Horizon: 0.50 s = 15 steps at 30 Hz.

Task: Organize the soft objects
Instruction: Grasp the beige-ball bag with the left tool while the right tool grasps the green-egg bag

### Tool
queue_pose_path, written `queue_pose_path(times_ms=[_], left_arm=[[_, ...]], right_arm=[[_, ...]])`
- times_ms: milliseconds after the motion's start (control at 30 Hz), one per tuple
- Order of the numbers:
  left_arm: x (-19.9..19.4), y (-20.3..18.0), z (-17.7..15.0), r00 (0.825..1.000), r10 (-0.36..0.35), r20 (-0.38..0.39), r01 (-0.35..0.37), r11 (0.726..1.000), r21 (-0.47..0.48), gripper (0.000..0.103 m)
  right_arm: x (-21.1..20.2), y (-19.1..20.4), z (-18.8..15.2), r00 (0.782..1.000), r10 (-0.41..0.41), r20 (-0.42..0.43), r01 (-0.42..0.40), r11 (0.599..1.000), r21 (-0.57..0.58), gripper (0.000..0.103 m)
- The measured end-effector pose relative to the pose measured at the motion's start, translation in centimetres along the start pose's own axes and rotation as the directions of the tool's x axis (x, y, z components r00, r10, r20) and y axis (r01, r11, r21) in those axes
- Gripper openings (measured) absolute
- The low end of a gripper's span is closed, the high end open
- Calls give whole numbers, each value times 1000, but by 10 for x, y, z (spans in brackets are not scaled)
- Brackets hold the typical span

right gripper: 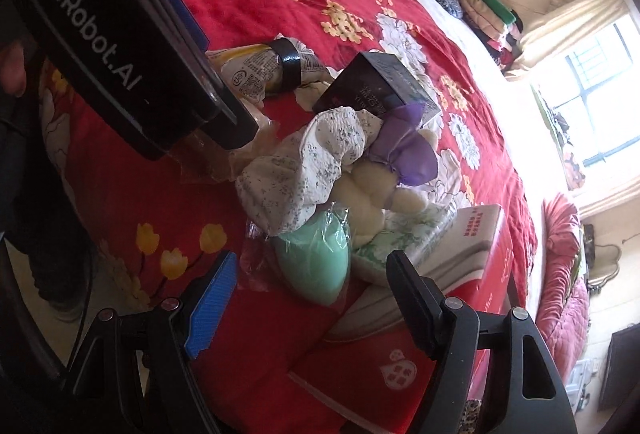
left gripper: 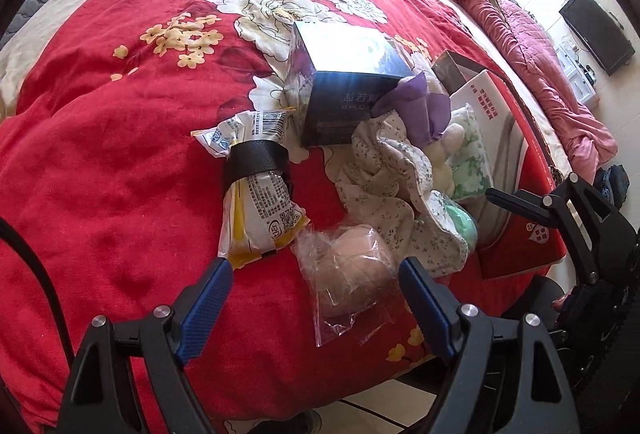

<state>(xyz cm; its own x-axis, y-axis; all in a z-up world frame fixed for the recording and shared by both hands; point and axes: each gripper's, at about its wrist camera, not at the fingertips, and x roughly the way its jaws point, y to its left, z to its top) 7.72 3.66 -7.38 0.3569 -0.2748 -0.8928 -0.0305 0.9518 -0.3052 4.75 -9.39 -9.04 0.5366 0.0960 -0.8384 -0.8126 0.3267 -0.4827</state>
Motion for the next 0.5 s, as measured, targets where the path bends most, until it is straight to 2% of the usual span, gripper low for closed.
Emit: queue_pose_path(times_ms=[133,200,267,400,500], left_arm=[[5,1,1,1000,-13,-13,13,1000,-5,85],[7,1,2,1000,-20,-16,20,1000,-9,85],[9,0,2,1000,-20,-22,20,1000,-9,85],[14,-1,2,999,-28,-29,28,1000,-11,85],[18,-5,3,999,-40,-30,40,999,-10,85]], right_arm=[[16,0,4,1000,17,-17,-18,1000,-14,73],[22,-3,4,998,54,-18,-54,999,2,61],[24,-6,3,998,63,-3,-63,998,16,58],[20,-18,-2,997,67,49,-71,993,93,47],[14,-27,-11,994,85,72,-95,983,154,46]])
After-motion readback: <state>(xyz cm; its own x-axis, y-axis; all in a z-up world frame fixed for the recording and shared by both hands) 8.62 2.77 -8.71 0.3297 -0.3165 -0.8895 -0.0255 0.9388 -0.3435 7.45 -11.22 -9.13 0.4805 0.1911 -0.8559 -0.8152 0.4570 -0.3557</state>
